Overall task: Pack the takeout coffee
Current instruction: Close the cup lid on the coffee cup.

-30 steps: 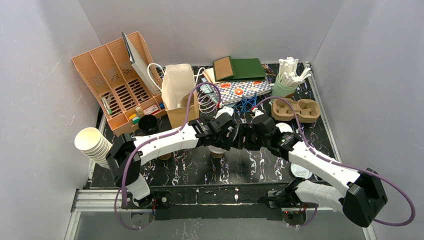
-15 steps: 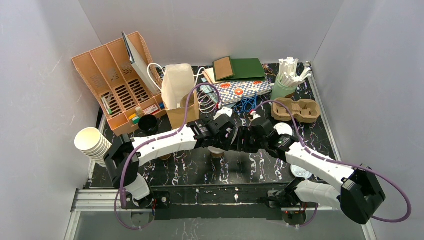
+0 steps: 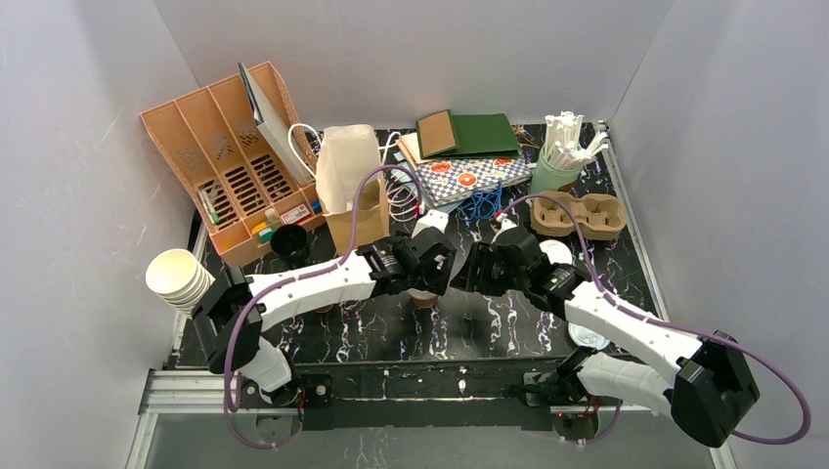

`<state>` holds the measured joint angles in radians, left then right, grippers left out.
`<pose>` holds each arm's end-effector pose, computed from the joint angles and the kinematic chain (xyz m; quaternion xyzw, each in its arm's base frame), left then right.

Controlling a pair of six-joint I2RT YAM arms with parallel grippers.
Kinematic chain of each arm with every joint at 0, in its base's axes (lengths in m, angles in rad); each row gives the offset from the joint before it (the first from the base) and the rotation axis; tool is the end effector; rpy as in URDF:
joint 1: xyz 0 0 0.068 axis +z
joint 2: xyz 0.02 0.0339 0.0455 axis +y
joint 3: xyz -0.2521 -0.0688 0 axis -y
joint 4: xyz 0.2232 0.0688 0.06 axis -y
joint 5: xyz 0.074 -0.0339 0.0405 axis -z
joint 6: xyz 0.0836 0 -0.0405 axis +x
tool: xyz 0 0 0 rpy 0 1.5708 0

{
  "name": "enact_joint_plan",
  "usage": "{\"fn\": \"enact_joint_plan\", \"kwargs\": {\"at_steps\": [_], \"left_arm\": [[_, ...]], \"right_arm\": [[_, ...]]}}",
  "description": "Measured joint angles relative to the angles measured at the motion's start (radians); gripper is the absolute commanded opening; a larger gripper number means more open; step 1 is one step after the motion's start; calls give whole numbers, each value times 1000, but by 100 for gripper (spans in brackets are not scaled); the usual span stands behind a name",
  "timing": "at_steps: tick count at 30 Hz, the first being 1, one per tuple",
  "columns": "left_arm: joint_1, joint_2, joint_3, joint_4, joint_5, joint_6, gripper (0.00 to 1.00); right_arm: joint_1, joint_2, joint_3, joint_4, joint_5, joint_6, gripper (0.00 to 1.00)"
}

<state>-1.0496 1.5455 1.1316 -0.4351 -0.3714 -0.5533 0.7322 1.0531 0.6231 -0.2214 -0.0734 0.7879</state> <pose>0.1968 -0.2819 0.2167 0.1626 0.9073 -0.1291 0.3655 0.1806 0.1705 0.1986 0.0087 0.8957 0.3293 0.2987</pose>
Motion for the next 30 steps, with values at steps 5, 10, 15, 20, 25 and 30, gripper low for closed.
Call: {"fn": "enact_joint_plan", "kwargs": {"at_steps": [5,10,15,20,25,30], "left_arm": [[0,2,0,8,-17,-8,50],[0,-10,-13,23,-5,-8,50],[8,-36,-53,72,17,-8,50],[14,-37,-57,92,19,-8,59],[13,-26,-16,27,31,-3,60],[13,-2,38,-60,61,8,58]], "right_arm": [[-4,-13,0,-3,7,2,56],[-5,-13,0,-11,14,2,56],[-6,-19,0,-20,23,2,56],[-6,-35,0,-25,27,-1,56],[-7,-38,2,-56,42,-10,56],[-10,-41,24,-91,68,-28,57]]}}
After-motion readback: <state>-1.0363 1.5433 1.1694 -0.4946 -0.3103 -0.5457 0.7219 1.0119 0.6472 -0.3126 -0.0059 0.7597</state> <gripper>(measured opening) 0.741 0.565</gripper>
